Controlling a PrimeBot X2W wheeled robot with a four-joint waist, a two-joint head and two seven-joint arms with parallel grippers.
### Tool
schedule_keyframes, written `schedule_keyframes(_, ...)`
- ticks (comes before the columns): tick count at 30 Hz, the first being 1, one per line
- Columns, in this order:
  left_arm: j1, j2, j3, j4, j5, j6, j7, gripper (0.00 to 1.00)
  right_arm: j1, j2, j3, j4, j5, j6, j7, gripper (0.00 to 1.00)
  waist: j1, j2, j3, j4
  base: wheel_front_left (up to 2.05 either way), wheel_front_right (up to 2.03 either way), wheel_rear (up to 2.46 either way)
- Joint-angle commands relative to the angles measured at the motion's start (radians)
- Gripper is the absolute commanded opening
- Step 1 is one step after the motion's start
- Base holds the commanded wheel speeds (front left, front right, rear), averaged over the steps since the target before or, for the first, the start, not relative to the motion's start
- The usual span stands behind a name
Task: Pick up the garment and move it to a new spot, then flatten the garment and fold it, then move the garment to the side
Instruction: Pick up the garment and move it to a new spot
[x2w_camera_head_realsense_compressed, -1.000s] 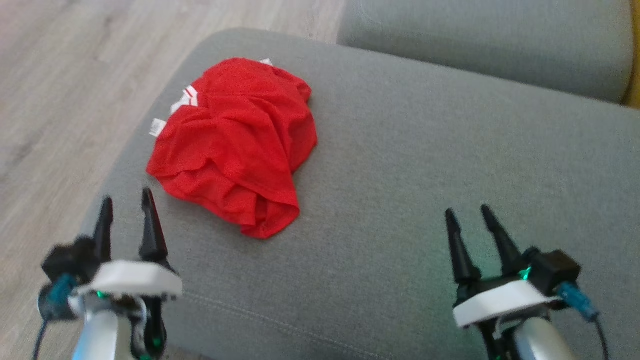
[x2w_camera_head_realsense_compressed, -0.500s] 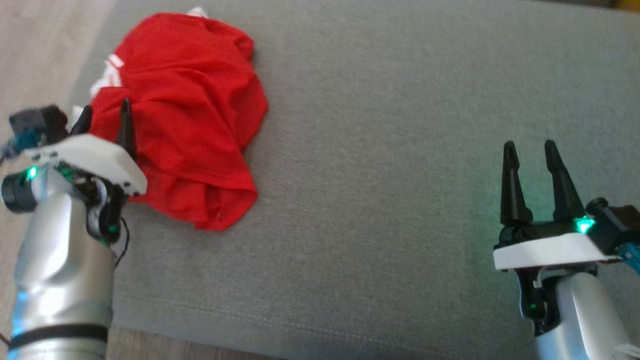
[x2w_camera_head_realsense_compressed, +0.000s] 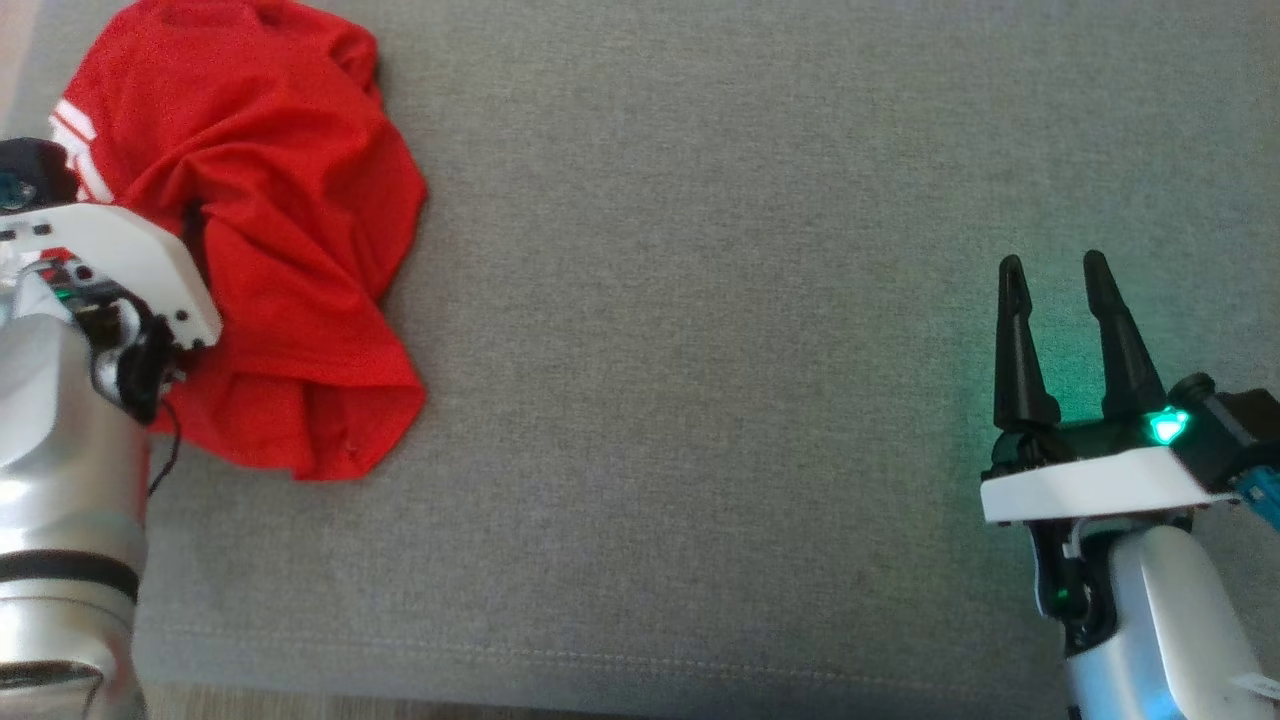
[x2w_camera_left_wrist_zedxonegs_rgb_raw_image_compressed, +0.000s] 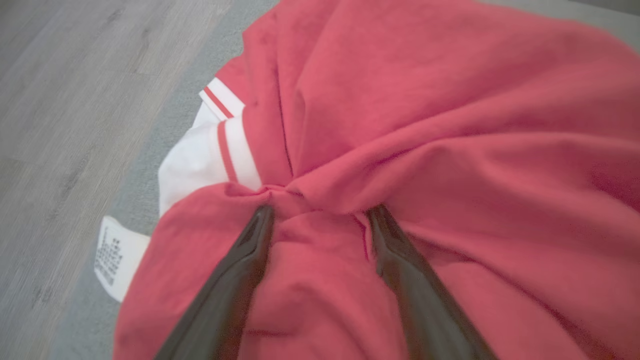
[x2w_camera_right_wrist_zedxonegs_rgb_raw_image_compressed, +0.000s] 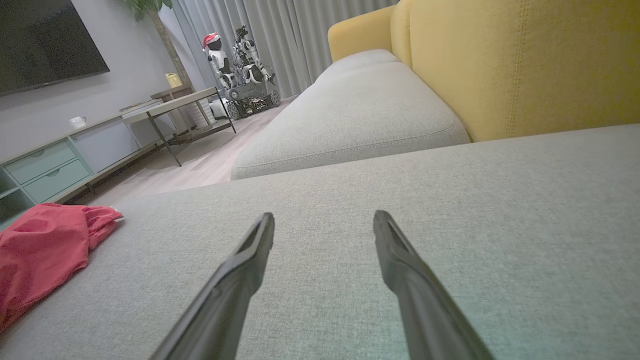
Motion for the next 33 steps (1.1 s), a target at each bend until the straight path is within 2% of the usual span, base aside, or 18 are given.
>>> schedule_keyframes(1, -0.045, 0.066, 0.017, -0.006, 0.004, -0.005, -0.002, 1.0, -0.036, -0.005, 0.028, -0.036, 0.002, 0.002, -0.009, 1.0, -0.0002, 0.0, 0.01, -0.011, 0.0, 0.0, 0.0)
schedule_keyframes(2, -0.051, 0.068, 0.016, 0.008, 0.002, -0.008, -0.001, 1.0, -0.037, -0.005, 0.028, -0.035, 0.003, 0.002, -0.011, 1.0, -0.0002, 0.0, 0.012, -0.013, 0.0, 0.0, 0.0)
schedule_keyframes(3, -0.057, 0.069, 0.015, 0.02, 0.0, -0.01, -0.003, 0.31, -0.038, -0.005, 0.029, -0.034, 0.004, 0.002, -0.012, 1.0, -0.0002, 0.0, 0.014, -0.015, 0.0, 0.0, 0.0)
schedule_keyframes(4, -0.057, 0.069, 0.015, 0.02, 0.0, -0.01, -0.003, 0.31, -0.038, -0.005, 0.029, -0.034, 0.004, 0.002, -0.012, 1.0, -0.0002, 0.0, 0.014, -0.015, 0.0, 0.0, 0.0)
schedule_keyframes(5, -0.062, 0.07, 0.014, 0.029, -0.002, -0.012, -0.009, 0.0, -0.038, -0.005, 0.029, -0.033, 0.005, 0.002, -0.014, 1.0, -0.0002, 0.0, 0.015, -0.017, 0.0, 0.0, 0.0)
schedule_keyframes(12, -0.095, 0.072, 0.017, 0.037, -0.012, -0.006, -0.154, 0.0, -0.034, -0.005, 0.033, 0.003, 0.019, 0.002, -0.029, 1.0, -0.0002, 0.0, -0.026, -0.008, 0.0, 0.0, 0.0)
schedule_keyframes(19, -0.11, 0.071, 0.026, -0.023, -0.023, 0.006, -0.278, 0.0, -0.021, -0.005, 0.046, 0.049, 0.043, 0.002, -0.043, 1.0, -0.0002, 0.0, -0.114, 0.011, 0.0, 0.0, 0.0)
schedule_keyframes(26, -0.111, 0.057, 0.054, -0.175, -0.057, 0.022, -0.359, 0.0, -0.003, -0.005, 0.061, 0.09, 0.075, 0.002, -0.055, 1.0, -0.0002, 0.0, -0.199, 0.015, 0.0, 0.0, 0.0)
schedule_keyframes(33, -0.076, 0.015, 0.06, -0.4, -0.095, 0.037, -0.329, 0.0, 0.004, -0.005, 0.079, 0.11, 0.102, 0.002, -0.061, 1.0, -0.0002, 0.0, -0.252, -0.015, 0.0, 0.0, 0.0)
